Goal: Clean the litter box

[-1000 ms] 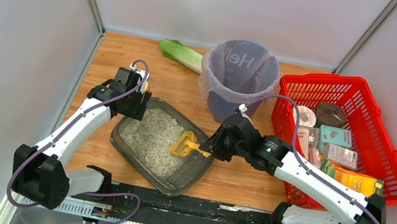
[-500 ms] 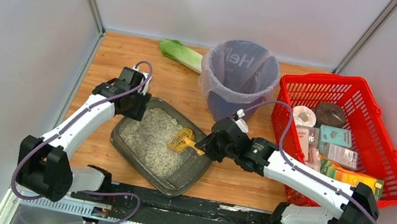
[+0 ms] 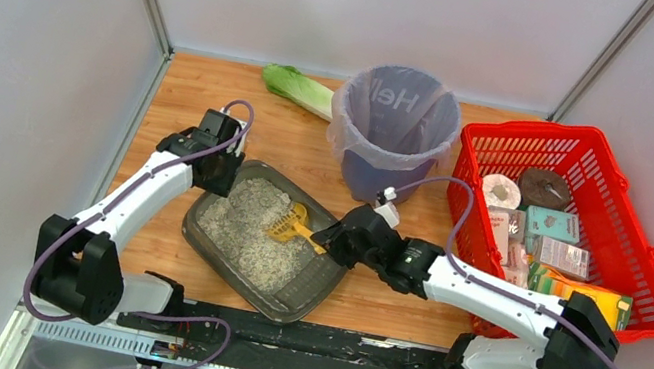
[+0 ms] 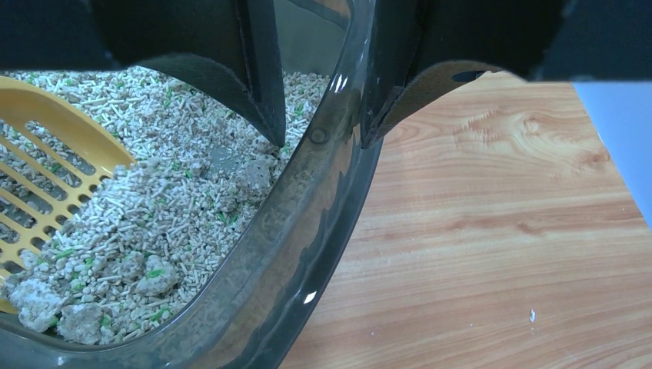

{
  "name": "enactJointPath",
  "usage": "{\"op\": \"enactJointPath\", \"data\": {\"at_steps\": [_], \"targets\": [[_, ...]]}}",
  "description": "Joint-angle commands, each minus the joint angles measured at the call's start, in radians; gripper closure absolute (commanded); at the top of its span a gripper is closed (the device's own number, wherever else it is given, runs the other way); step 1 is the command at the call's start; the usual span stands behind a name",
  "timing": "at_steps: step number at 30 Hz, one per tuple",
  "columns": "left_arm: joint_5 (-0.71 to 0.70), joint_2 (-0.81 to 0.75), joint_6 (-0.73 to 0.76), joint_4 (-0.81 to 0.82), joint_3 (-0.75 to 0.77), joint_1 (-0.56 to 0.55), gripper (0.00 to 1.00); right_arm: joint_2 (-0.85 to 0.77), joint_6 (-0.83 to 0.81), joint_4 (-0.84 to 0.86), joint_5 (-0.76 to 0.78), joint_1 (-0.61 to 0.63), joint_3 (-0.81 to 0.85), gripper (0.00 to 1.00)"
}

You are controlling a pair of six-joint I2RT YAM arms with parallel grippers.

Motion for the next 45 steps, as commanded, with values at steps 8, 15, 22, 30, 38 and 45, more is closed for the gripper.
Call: {"op": "enactJointPath", "data": {"at_steps": [8, 15, 22, 30, 38, 45], "targets": [[0.043, 0.017, 0.001, -0.006, 0.040, -0.016, 0.52, 0.123, -0.088, 0.201, 0.163, 0.042, -0.100, 1.00], [0.063, 0.017, 0.003, -0.008, 0.042, -0.019, 0.52, 0.192, -0.119, 0.325, 0.180, 0.055, -0.144, 1.00], [0.073, 0.010, 0.004, -0.006, 0.042, -0.020, 0.52, 0.293, -0.211, 0.414, 0.169, 0.081, -0.123, 1.00], [0.099, -0.009, 0.011, -0.006, 0.046, -0.022, 0.43, 0.282, -0.284, 0.494, 0.135, 0.087, -0.161, 1.00], [0.103, -0.062, 0.015, 0.011, 0.039, -0.023, 0.26, 0.183, -0.348, 0.722, 0.028, 0.087, -0.293, 1.00], [0.083, -0.139, 0.017, 0.044, 0.020, -0.023, 0.26, 0.069, -0.364, 0.804, -0.001, 0.087, -0.387, 1.00]]}}
